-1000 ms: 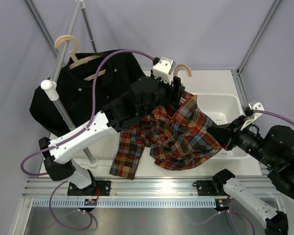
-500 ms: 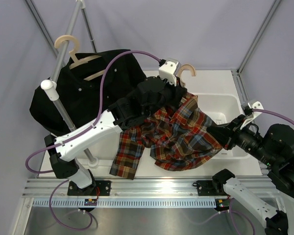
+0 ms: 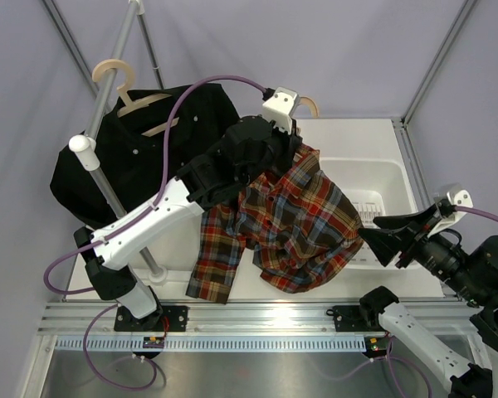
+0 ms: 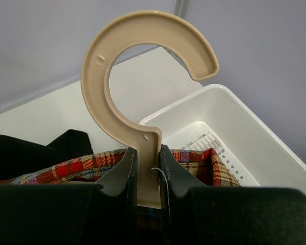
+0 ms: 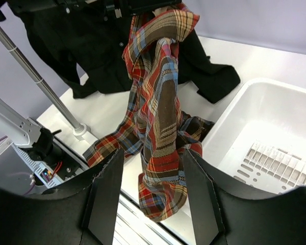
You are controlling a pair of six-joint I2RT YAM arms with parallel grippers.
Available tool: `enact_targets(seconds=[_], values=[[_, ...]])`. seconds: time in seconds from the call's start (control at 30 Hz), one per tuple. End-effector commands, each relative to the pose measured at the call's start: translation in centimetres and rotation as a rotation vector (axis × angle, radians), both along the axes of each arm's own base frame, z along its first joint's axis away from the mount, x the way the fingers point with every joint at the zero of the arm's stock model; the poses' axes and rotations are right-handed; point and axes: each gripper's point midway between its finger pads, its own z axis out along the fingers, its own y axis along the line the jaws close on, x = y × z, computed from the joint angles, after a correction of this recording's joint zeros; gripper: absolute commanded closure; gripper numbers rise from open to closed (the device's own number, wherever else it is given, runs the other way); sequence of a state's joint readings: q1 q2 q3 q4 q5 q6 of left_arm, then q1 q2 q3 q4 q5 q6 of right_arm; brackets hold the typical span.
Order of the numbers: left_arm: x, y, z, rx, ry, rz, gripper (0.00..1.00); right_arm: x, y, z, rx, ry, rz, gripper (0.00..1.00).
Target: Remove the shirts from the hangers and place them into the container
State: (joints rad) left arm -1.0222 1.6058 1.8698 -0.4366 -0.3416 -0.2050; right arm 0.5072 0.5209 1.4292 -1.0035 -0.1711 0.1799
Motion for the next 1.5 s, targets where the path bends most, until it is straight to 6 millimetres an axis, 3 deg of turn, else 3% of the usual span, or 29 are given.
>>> enact_targets(seconds=[0.0, 0.23, 0.3, 0.37, 0.6, 0.93, 1.0, 1.07, 1.17, 1.33, 1.47], values=[[-0.6, 0.9, 4.9, -0.082, -0.089, -0.012, 1.00, 0.9, 0.8, -1.9, -0.033, 0.056, 0.017, 0.43], [-0.8, 1.2, 4.9, -0.080, -0.090, -0.017, 1.00, 2.0, 1.8, -3.9, -0.040, 0.084, 0.036, 0.45], [-0.8, 1.3, 5.0, -0.080, -0.096, -0.019, 1.00, 2.1, 2.0, -4.7, -0.043, 0.107, 0.040, 0.58], [-0.7, 1.4, 5.0, -0.077, -0.098, -0.018, 1.00, 1.9, 2.2, -4.7, -0.031, 0.117, 0.053, 0.64], [-0.1, 1.7, 5.1, -0.079, -0.098, -0.020, 1.00, 0.6, 1.6, -5.3, -0.019, 0.126, 0.050, 0.59], [-0.2, 1.8, 5.3, -0.081, -0.102, -0.028, 1.00, 0.5, 1.9, -6.4, -0.025, 0.144, 0.067, 0.64], [-0.3, 1.9, 5.5, -0.085, -0.105, -0.031, 1.00, 0.7, 2.1, -6.7, -0.032, 0.149, 0.075, 0.73], [-0.3, 1.9, 5.5, -0.083, -0.108, -0.029, 1.00, 0.6, 2.3, -6.5, -0.026, 0.152, 0.083, 1.00], [0.1, 1.9, 5.6, -0.076, -0.127, -0.019, 1.00, 0.3, 2.2, -6.5, -0.013, 0.162, 0.081, 1.00], [2.6, 3.0, 5.6, -0.083, -0.181, 0.064, 1.00, -1.2, -0.7, -6.1, 0.010, 0.135, -0.031, 1.00], [5.3, 4.5, 6.5, -0.143, -0.208, 0.129, 1.00, -4.4, -3.5, -3.9, 0.052, 0.076, -0.086, 1.00]])
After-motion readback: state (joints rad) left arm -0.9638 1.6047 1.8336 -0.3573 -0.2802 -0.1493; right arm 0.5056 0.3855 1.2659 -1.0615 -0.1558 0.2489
